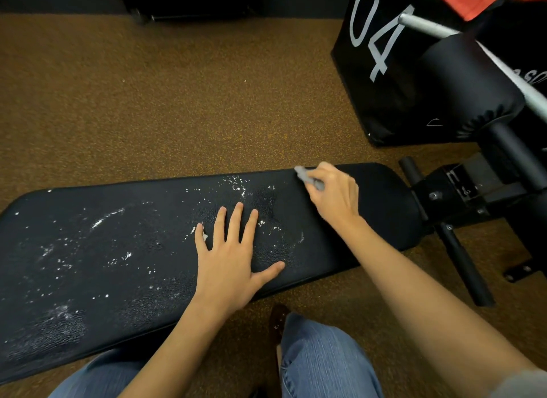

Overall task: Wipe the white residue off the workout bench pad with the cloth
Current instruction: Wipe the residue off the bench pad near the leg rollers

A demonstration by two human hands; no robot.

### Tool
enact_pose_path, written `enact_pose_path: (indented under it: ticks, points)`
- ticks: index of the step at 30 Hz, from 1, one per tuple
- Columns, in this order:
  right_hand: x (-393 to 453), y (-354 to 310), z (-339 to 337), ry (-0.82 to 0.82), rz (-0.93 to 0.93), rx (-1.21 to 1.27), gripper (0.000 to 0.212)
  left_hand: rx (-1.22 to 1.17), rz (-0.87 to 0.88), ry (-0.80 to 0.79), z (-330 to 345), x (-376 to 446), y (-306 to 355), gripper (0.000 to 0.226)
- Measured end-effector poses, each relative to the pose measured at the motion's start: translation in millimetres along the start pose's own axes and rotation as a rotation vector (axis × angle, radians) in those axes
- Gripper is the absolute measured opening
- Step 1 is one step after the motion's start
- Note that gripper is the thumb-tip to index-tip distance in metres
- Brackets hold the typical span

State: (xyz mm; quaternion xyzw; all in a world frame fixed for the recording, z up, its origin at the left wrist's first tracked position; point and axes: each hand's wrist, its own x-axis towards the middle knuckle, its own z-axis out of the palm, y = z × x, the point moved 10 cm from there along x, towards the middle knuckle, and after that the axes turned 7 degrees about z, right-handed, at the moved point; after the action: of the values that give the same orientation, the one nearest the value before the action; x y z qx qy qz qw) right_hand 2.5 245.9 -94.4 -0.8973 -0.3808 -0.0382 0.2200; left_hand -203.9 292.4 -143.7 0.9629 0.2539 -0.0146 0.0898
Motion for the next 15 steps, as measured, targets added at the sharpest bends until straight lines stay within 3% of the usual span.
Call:
enact_pose_path:
  ticks: [3, 8, 15]
  points:
    - [0.8, -4.5, 8.1, 0.017, 0.099, 0.062, 0.022, 0.005, -0.005, -0.016, 1.1, 0.8, 1.3, 0.1]
    - [-44.7, -33.2, 10.3, -0.181, -0.169, 0.104, 0.028, 0.005, -0.008, -0.024, 1.0, 2.1, 1.2, 0.101]
    - [12.2, -30.8, 13.1, -0.036, 0.002, 0.063, 0.026, -0.001, -0.005, -0.021, -1.8, 1.7, -0.3, 0.102]
